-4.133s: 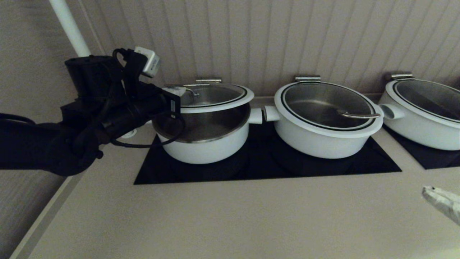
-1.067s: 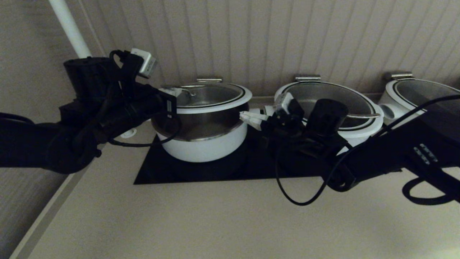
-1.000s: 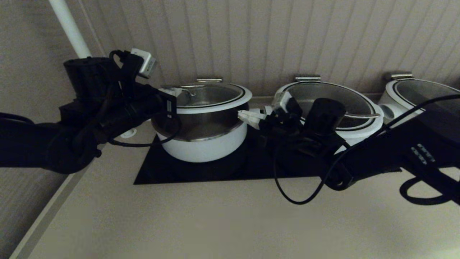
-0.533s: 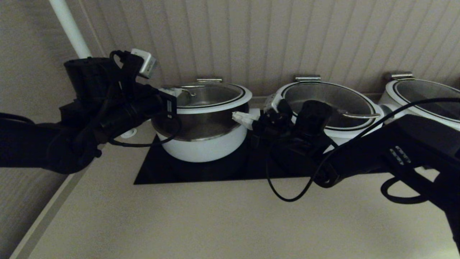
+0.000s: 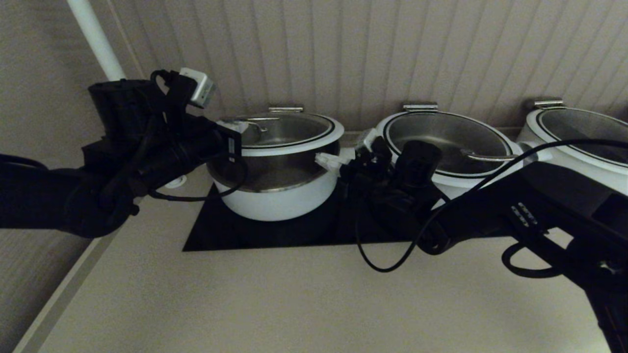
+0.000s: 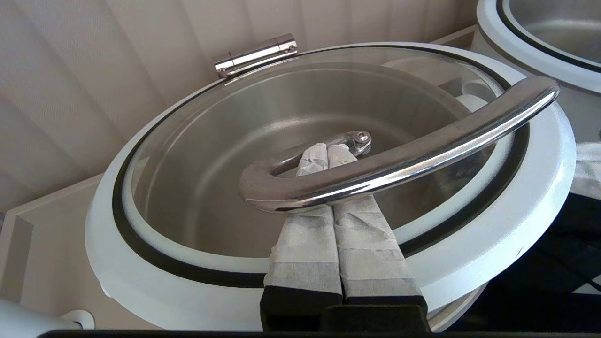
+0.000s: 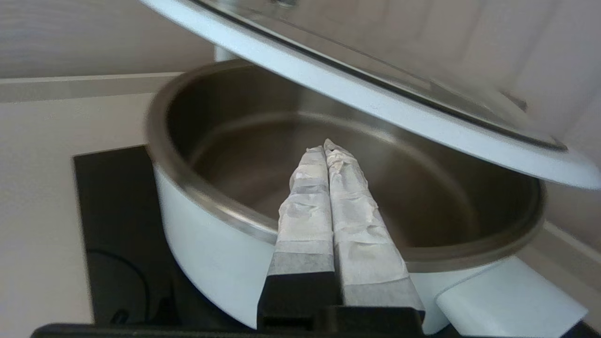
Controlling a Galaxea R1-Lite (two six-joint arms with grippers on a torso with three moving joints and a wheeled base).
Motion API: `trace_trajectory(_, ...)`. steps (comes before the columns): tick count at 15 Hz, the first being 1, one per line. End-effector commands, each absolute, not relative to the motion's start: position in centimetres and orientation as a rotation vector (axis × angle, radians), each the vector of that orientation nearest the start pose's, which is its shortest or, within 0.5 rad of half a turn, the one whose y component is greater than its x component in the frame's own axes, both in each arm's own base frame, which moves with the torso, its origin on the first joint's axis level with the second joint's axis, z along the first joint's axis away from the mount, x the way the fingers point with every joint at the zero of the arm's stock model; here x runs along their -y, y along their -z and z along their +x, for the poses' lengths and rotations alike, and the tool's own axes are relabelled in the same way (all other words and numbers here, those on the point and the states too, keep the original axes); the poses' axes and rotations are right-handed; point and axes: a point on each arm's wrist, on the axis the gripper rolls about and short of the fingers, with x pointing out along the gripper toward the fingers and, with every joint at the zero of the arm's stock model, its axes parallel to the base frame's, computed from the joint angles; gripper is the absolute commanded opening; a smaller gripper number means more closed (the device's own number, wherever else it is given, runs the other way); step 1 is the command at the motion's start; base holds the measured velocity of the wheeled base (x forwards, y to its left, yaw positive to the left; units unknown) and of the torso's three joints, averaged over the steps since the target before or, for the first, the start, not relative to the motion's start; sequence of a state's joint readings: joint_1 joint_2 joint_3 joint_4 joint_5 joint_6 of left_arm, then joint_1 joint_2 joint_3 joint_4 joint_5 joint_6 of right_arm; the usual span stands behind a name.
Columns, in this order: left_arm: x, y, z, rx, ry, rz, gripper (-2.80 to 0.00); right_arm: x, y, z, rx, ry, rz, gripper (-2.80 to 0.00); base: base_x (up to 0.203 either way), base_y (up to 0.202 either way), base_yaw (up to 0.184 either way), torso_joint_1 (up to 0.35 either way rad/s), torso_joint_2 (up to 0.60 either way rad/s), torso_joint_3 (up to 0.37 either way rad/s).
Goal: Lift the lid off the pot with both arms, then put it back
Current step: Hold the pot lid with the right arm
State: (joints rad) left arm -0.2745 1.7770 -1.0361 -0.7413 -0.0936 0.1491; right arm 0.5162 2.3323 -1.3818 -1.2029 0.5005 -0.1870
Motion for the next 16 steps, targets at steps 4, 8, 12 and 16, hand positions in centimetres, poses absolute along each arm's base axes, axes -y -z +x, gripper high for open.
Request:
trace_trajectory(4,9.5,-23.1,33.0,0.028,0.367,0.15,-2.8,-24.6,-15.8,41.2,0.389,-0.943,-0.143,-2.8,0.0,0.0,0.0,0.0,0.0,0.0)
trace_trajectory(8,9.5,-23.1,33.0,0.028,0.367,0.15,-2.8,-24.9,-17.8,41.8,0.431,-0.938,-0.14,-2.8,0.0,0.0,0.0,0.0,0.0,0.0)
trace_trajectory(12,9.2,-23.2,32.7,0.032,0.363,0.162,-2.8,-25.1,-17.9,41.8,0.435,-0.94,-0.14,-2.8,0.0,0.0,0.0,0.0,0.0,0.0)
trace_trajectory(16,9.1,-23.4,32.2,0.032,0.363,0.167,-2.8,-25.1,-17.7,41.8,0.43,-0.94,-0.142,-2.8,0.0,0.0,0.0,0.0,0.0,0.0)
